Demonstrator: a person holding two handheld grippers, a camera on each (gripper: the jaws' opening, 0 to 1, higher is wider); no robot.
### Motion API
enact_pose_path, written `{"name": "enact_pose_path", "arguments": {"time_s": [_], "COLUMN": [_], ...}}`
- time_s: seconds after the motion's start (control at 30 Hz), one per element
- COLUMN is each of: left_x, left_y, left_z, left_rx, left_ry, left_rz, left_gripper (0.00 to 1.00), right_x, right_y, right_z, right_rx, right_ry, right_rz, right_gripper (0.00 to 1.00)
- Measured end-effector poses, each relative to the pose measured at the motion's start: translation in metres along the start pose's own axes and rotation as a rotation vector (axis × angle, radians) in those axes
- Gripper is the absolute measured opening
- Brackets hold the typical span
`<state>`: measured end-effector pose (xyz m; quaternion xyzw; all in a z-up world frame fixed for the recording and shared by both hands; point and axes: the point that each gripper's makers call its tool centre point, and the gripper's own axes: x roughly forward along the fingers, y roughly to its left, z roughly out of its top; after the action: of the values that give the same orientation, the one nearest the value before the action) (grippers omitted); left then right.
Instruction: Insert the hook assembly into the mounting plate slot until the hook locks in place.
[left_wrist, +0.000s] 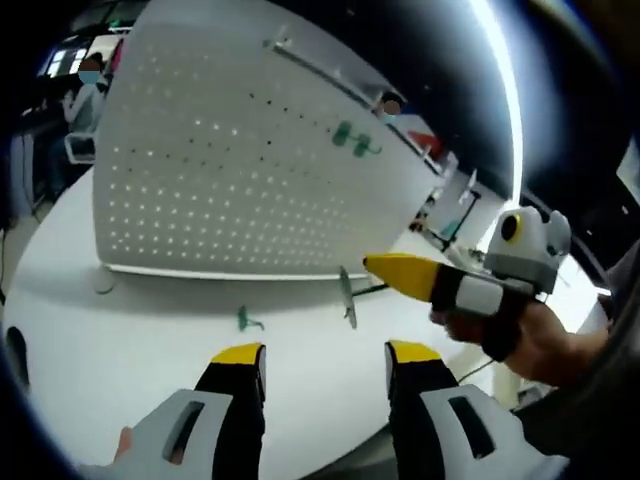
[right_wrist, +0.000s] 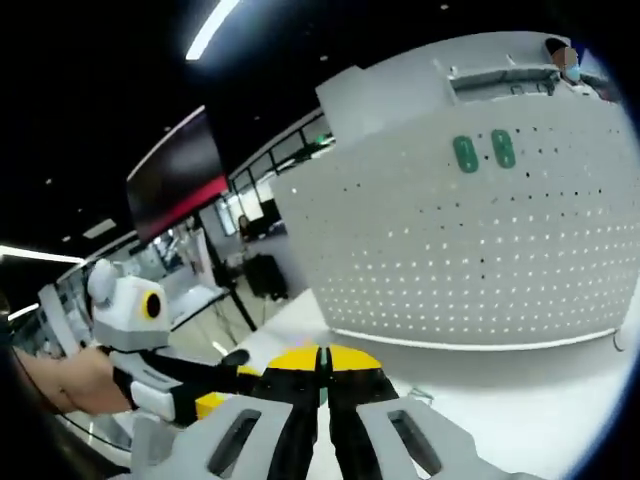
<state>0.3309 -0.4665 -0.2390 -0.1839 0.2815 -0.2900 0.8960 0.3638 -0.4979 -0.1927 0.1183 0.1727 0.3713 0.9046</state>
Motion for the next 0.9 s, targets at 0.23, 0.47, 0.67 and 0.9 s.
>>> {"name": "enact_pose_path", "arguments": {"time_s": [0.23,0.47,0.67,0.9], "left_x": [-0.005,-0.014,-0.017,-0.018], "left_y": [0.0,0.001,-0.005,-0.008], "left_z": [0.007,0.02,0.024,0.023], "left_rx": [-0.021,-0.037,-0.057,-0.067], "left_ry": [-0.027,-0.067,-0.097,-0.101], "left_rz": [-0.021,-0.026,-0.057,-0.076], "left_gripper": [0.37,0.21,0.1,0.06], "right_x": [0.003,0.005,0.005,0.004], "right_y": [0.021,0.034,0.042,0.045], "right_z": [0.006,0.008,0.012,0.011], "right_rx": [0.011,0.039,0.024,0.019], "right_ry": [-0.031,-0.06,-0.078,-0.076], "right_rz": [0.029,0.042,0.052,0.06], "right_gripper": [0.0,0.0,0.0,0.0]}}
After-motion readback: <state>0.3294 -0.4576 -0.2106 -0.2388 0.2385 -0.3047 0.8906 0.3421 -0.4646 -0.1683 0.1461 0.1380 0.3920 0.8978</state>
